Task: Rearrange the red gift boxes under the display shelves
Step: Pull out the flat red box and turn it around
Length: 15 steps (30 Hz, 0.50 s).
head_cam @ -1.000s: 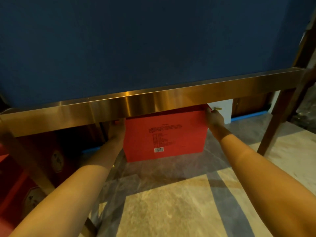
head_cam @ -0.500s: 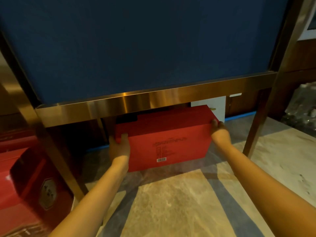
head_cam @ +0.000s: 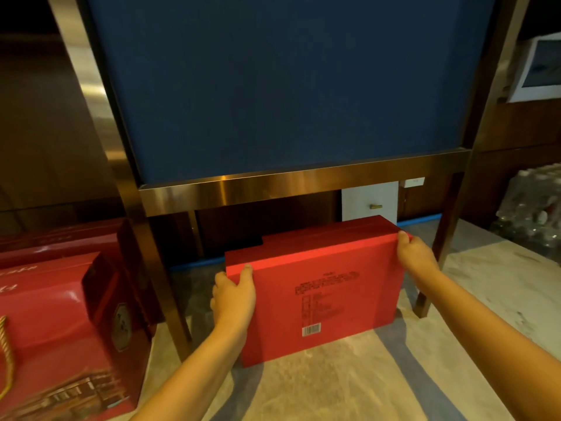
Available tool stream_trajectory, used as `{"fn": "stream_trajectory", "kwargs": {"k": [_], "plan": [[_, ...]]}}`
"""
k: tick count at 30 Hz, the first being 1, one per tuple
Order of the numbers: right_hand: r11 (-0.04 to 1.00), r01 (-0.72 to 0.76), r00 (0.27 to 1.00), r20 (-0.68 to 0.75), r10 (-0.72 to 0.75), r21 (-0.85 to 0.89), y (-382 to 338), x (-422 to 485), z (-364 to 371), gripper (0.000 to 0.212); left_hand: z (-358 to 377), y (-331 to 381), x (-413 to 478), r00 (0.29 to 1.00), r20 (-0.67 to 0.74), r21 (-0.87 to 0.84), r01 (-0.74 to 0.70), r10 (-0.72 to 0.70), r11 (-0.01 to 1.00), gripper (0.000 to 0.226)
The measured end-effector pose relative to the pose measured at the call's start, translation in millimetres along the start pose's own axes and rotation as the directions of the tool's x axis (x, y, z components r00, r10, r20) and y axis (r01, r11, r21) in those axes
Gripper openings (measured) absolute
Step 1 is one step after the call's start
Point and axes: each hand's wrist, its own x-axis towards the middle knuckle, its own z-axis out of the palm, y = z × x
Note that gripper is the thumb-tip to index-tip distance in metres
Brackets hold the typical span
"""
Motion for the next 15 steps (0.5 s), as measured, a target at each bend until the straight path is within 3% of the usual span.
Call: {"fn": "stream_trajectory", "kwargs": {"k": [6, 10, 15], "plan": [[1.0, -0.017, 1.0, -0.009, 0.017, 0.001, 8.8, -19.8, -13.7, 0.06, -14.3, -11.8, -17.3, 0.998, 0.05, 0.003, -0.031, 0.03, 1.0, 0.057], [0.998, -0.016, 1.0, 0.01, 0.015, 0.056, 15.9, -29.2, -19.3, 0.059, -27.1, -17.7, -32.2, 0.992, 0.12, -0.044, -0.039, 0.044, 0.998, 0.073], [0.997, -0.005, 1.0, -0.005, 0.006, 0.083, 17.1, -44.5, -26.3, 0.057, -41.8, -7.6, -28.2, 0.972, 0.235, -0.11, -0.008, 0.033, 0.994, 0.048]]}}
